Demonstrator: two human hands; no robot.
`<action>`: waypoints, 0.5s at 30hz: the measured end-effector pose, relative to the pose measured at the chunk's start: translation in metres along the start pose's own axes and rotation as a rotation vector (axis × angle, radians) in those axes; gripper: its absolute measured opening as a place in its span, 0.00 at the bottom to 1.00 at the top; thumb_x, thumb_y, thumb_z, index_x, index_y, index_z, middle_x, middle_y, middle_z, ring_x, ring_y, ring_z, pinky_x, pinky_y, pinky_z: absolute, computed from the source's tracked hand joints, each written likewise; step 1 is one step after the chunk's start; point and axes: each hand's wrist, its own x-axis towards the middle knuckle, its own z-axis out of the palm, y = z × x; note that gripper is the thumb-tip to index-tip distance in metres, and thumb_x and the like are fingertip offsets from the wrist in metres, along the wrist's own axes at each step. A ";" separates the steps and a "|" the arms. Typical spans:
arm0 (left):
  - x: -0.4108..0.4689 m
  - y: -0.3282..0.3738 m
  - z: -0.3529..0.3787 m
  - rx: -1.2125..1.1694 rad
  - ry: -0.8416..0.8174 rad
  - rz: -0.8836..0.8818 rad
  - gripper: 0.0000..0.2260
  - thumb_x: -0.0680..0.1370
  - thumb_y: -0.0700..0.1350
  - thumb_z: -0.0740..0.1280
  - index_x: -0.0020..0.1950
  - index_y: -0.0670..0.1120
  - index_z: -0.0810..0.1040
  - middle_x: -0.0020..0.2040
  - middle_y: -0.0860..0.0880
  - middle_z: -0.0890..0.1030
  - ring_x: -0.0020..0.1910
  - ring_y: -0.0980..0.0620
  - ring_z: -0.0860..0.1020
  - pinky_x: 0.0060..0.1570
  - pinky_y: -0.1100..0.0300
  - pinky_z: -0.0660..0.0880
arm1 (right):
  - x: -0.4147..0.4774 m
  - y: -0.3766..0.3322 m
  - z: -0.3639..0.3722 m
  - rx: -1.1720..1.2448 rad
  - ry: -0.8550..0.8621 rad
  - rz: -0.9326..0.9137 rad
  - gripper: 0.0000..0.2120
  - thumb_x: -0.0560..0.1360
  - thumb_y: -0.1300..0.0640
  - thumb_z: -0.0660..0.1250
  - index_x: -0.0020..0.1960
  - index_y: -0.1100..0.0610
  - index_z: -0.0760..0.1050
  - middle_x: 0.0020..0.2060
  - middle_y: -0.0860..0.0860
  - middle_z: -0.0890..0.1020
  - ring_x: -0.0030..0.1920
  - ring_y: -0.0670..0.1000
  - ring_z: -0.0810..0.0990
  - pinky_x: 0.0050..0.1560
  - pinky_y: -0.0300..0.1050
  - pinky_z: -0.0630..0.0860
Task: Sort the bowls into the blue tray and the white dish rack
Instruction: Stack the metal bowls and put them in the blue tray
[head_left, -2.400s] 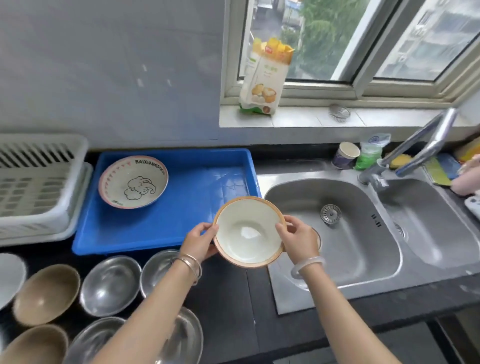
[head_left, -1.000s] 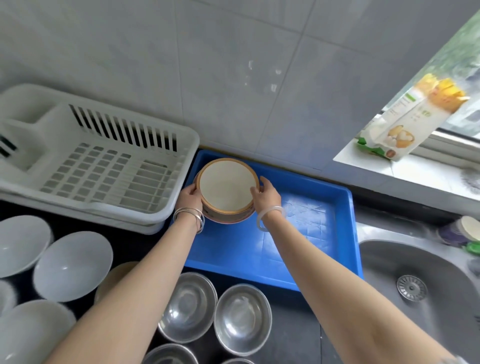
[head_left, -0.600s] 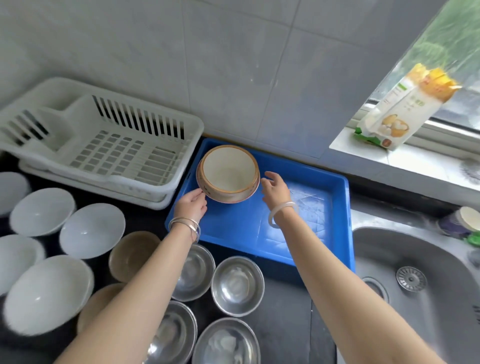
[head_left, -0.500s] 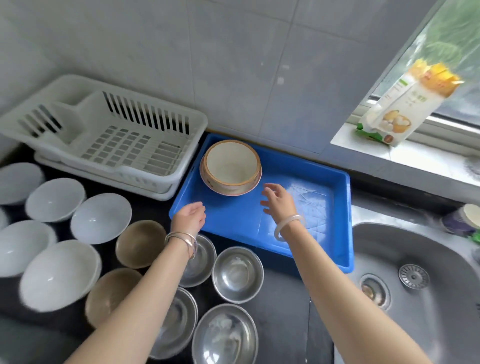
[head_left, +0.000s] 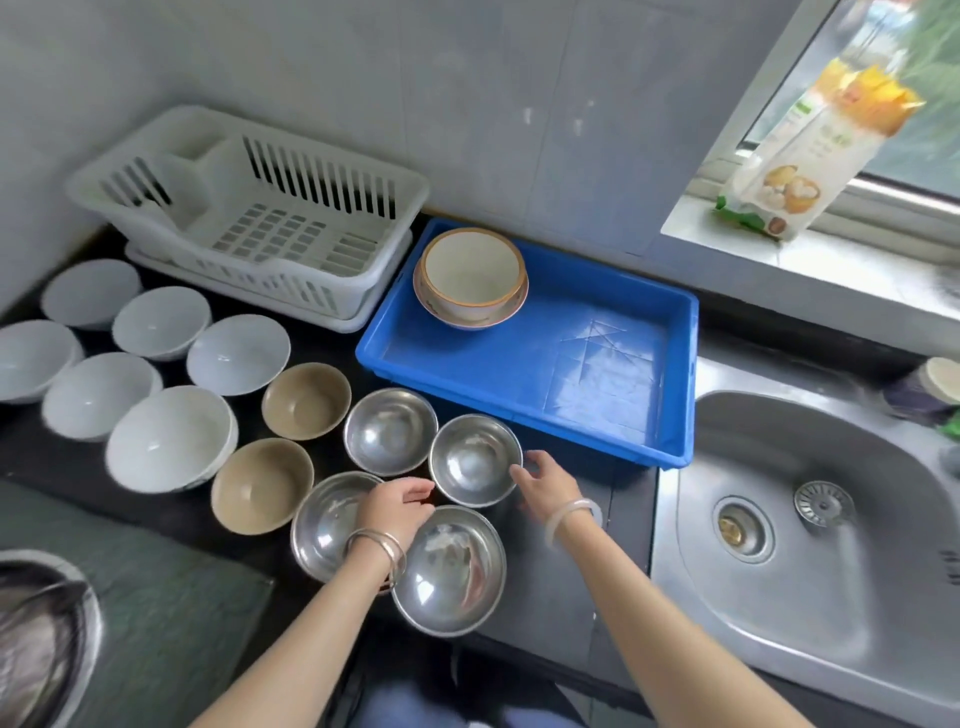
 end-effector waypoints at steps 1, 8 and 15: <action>-0.001 -0.001 0.000 0.048 -0.021 0.010 0.15 0.72 0.32 0.67 0.58 0.41 0.79 0.56 0.44 0.82 0.55 0.51 0.79 0.56 0.63 0.72 | 0.001 -0.002 0.003 0.016 -0.014 0.019 0.19 0.76 0.49 0.61 0.65 0.51 0.68 0.46 0.51 0.81 0.41 0.53 0.83 0.45 0.48 0.81; -0.001 -0.002 0.006 0.265 -0.019 0.054 0.15 0.74 0.31 0.60 0.52 0.45 0.82 0.52 0.47 0.84 0.53 0.52 0.80 0.56 0.61 0.74 | 0.000 -0.009 0.001 0.059 0.023 0.019 0.09 0.77 0.61 0.57 0.47 0.58 0.76 0.31 0.52 0.81 0.25 0.46 0.81 0.34 0.40 0.81; 0.005 0.001 0.009 0.338 0.005 0.072 0.10 0.74 0.39 0.65 0.50 0.48 0.83 0.49 0.51 0.85 0.51 0.54 0.80 0.46 0.67 0.70 | -0.021 0.000 -0.031 0.128 0.100 -0.058 0.09 0.73 0.62 0.58 0.42 0.61 0.77 0.23 0.51 0.79 0.26 0.48 0.79 0.40 0.46 0.81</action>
